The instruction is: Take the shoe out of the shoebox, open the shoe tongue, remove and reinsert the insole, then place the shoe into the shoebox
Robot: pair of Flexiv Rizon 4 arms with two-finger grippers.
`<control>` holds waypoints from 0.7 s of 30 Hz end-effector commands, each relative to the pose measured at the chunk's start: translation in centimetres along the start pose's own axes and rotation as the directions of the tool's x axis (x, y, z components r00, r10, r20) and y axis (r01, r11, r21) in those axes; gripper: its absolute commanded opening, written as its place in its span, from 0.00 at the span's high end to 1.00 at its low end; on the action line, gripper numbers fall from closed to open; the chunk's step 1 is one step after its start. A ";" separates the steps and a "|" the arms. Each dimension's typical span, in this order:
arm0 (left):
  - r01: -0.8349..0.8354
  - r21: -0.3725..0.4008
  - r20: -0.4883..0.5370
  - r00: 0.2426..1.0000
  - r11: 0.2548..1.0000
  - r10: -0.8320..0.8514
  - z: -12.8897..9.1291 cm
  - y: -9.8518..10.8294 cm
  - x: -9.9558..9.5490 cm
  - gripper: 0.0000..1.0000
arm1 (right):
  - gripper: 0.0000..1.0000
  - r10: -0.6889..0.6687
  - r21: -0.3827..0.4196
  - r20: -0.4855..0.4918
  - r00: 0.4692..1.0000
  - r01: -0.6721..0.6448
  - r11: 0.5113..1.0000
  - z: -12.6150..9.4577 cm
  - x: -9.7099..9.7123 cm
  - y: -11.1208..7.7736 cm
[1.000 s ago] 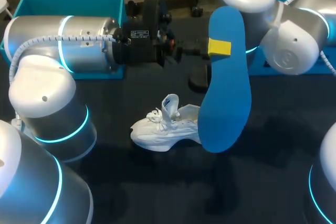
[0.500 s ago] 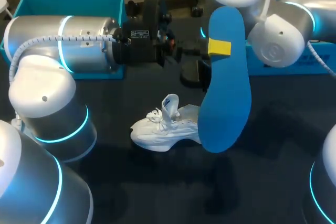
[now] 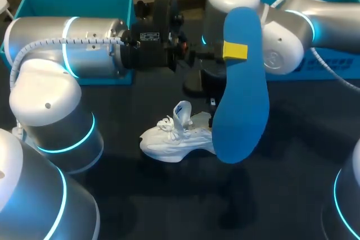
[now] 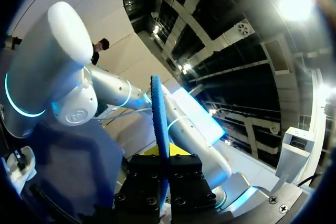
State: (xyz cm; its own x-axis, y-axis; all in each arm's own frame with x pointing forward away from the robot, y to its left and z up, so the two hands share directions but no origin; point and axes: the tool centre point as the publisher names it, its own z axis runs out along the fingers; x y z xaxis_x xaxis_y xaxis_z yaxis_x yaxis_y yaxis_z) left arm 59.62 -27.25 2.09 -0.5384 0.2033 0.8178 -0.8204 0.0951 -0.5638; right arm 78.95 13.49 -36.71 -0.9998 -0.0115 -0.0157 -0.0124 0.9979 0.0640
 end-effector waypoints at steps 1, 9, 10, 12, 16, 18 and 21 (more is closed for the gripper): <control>-0.001 0.004 0.000 1.000 1.000 0.001 0.1 0.2 0.0 1.00 | 0.00 -0.004 0.005 -0.017 1.000 0.004 1.000 1.3 -0.4 0.9; -0.001 0.004 0.000 1.000 1.000 0.001 0.1 0.2 0.0 1.00 | 0.33 0.003 0.013 -0.041 0.999 -0.003 1.000 2.2 0.0 0.7; -0.001 0.004 0.000 1.000 1.000 0.001 0.1 0.2 0.0 1.00 | 0.41 0.005 0.014 -0.042 0.999 -0.005 1.000 2.2 0.0 0.6; -0.001 0.004 0.000 1.000 1.000 0.001 0.1 0.2 0.0 1.00 | 0.52 0.010 0.015 -0.044 0.999 -0.009 1.000 2.2 0.2 0.5; -0.001 0.004 0.000 1.000 1.000 0.001 0.1 0.2 0.0 1.00 | 0.67 0.012 0.014 -0.053 0.999 -0.011 1.000 2.2 0.3 0.5; -0.001 0.004 0.000 1.000 1.000 0.001 0.1 0.2 0.0 1.00 | 0.85 0.010 0.015 -0.058 0.998 -0.009 1.000 2.4 0.4 0.6; -0.001 0.004 0.000 1.000 1.000 0.001 0.1 0.2 0.0 1.00 | 1.00 0.016 0.014 -0.067 0.998 -0.015 1.000 2.6 0.5 0.5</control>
State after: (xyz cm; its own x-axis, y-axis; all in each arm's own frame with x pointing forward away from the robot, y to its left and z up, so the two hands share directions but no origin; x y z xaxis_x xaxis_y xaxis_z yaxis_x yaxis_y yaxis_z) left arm 59.61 -27.25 2.09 -0.5385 0.2032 0.8178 -0.8204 0.0950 -0.5638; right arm 78.33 14.00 -38.94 -0.9988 -0.0006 0.0493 0.0018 0.9988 0.0495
